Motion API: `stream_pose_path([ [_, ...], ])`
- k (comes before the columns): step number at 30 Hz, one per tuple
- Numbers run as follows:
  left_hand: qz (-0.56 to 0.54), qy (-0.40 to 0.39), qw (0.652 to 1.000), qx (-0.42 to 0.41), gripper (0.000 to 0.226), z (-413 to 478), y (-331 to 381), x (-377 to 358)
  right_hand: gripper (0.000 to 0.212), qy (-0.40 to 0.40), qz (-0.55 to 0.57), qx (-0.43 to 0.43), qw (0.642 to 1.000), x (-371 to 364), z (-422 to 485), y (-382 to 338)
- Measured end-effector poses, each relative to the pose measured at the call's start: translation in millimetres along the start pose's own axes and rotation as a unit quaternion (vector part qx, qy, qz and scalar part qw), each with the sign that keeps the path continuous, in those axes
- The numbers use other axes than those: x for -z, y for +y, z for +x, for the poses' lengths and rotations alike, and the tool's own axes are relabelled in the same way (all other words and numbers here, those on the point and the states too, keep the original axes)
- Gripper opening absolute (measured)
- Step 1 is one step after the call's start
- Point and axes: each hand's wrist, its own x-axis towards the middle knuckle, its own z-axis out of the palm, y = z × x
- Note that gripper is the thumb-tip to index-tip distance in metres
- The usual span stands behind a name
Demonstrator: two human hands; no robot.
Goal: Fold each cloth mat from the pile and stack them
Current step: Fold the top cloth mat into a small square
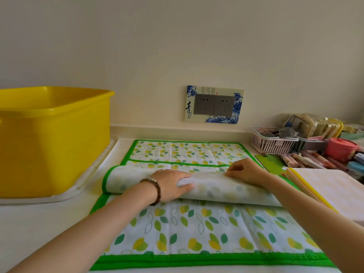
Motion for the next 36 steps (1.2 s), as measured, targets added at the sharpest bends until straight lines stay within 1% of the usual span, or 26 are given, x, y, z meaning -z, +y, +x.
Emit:
stream_pose_path([
  [3,0.023,-0.018,1.000,0.006,0.058,8.5,-1.5,-8.5,0.013,0.047,-0.023,-0.008,0.999,-7.7,11.6,1.8],
  [6,0.026,-0.029,0.999,0.020,0.058,18.5,-8.1,-19.9,0.014,0.072,-0.040,-0.024,0.996,-15.2,21.4,2.9],
  [13,0.018,-0.015,0.999,0.044,0.057,33.8,-16.5,-31.5,0.006,0.094,-0.025,-0.052,0.994,-24.2,41.6,3.7],
  [20,0.030,0.001,0.998,0.051,0.058,40.4,-19.3,-38.1,0.009,0.127,0.020,-0.055,0.990,-33.8,44.2,5.5],
  [26,0.020,0.003,0.999,0.051,0.058,39.8,-19.5,-39.6,0.008,0.131,0.016,-0.076,0.988,-32.7,38.2,-6.4],
  [28,0.017,0.001,0.998,0.054,0.058,39.7,-19.7,-40.7,0.016,0.146,0.010,-0.060,0.987,-38.5,31.1,-23.4],
  [31,0.016,-0.001,0.998,0.059,0.059,40.7,-19.3,-41.8,0.032,0.125,-0.009,0.007,0.992,-61.8,18.3,-58.9],
  [34,0.021,0.006,0.998,0.064,0.059,41.3,-18.7,-41.8,0.039,0.078,-0.014,0.001,0.997,-85.3,9.5,-78.1],
  [36,0.026,0.010,0.998,0.061,0.059,41.5,-19.1,-42.4,0.042,0.060,-0.052,-0.004,0.997,-94.0,4.9,-77.1],
])
